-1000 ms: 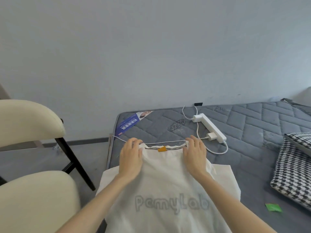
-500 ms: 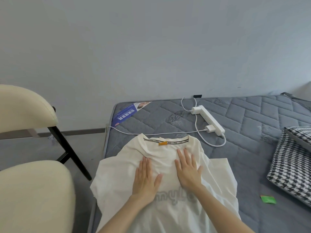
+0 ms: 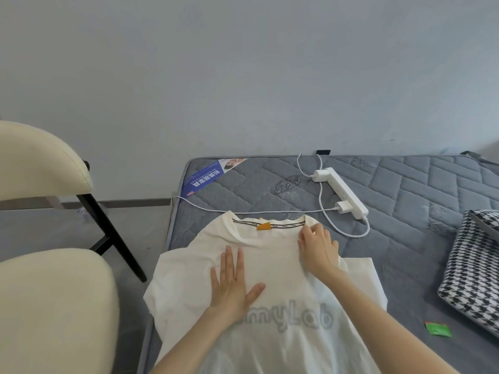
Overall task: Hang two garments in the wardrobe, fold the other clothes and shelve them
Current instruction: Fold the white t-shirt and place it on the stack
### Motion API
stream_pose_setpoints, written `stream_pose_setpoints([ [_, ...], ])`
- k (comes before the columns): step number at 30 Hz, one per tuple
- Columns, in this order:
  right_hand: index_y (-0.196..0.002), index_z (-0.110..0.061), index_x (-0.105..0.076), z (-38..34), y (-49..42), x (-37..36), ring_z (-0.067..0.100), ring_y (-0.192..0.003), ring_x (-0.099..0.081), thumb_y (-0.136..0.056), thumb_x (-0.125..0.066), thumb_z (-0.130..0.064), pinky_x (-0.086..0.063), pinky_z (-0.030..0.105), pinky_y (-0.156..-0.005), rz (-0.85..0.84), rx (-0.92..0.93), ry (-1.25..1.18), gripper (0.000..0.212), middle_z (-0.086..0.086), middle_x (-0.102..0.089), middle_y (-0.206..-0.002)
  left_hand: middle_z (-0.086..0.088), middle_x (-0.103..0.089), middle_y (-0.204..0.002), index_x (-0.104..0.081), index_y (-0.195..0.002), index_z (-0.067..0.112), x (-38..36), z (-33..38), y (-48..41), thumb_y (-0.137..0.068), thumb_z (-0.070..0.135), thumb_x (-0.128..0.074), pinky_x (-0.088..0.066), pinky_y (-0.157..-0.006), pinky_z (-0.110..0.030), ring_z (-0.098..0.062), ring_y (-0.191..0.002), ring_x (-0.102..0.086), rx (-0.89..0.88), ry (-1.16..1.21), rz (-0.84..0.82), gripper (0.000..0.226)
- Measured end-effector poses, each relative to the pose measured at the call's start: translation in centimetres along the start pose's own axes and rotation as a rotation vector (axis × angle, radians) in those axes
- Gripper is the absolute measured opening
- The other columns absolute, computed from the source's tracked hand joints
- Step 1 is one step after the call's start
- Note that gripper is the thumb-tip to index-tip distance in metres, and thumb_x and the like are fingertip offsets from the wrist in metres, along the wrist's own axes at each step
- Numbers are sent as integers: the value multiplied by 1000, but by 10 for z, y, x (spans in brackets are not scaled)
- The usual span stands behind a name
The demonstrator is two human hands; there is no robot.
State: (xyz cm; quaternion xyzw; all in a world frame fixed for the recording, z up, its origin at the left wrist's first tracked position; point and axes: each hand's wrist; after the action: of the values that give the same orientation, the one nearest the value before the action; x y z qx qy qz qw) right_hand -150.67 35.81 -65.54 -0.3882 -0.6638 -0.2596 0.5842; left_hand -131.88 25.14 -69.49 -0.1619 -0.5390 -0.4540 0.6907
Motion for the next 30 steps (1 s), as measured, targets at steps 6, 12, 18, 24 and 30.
stream_pose_setpoints([
  [6,-101,-25,-63,-47,-1,4,25,-109,-43,-86,-50,-9,-24,35,-82,81,273,-71,26,-4,-52,-116,-10,41,-147,34,-139,12,0,-7,-3,-85,74,-28,17,-113,-47,-25,-138,34,54,-27,24,103],
  [12,-91,-26,-67,-118,-25,-8,24,-109,-48,-92,-42,-30,-20,39,-81,-291,253,-197,26,-3,-61,-102,-4,43,-144,30,-142,13,-6,-16,-1,-75,85,-27,22,-110,-49,-23,-139,33,83,-17,113,114],
  [18,-54,-18,-42,-139,-39,-8,24,-86,-49,-81,-48,-35,-26,43,-90,-473,105,-216,33,-8,-45,-59,-3,46,-142,36,-135,14,-12,-20,-1,-75,85,-25,26,-107,-48,-23,-131,43,69,1,123,111],
  [24,-83,-16,-62,-139,-51,-8,26,-96,-59,-91,-49,-26,-21,34,-80,-200,173,-175,18,3,-67,-92,-5,46,-141,39,-132,18,-16,-24,-5,-71,86,-20,26,-107,-48,-25,-127,46,67,-7,126,109],
  [30,-106,-13,-57,-137,-26,-13,29,-103,-49,-89,-51,-7,-35,36,-83,117,417,-60,19,4,-57,-110,-4,46,-140,36,-134,19,-17,-24,-4,-73,86,-20,24,-108,-47,-26,-127,45,61,-20,127,106],
])
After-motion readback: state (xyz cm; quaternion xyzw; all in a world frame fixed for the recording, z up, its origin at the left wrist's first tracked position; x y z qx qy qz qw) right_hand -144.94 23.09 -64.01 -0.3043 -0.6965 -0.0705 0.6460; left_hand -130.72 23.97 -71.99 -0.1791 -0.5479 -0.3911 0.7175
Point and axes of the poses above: each hand's wrist, its own y-axis away from the middle knuckle, its own x-axis out of the back of the hand, z = x × y
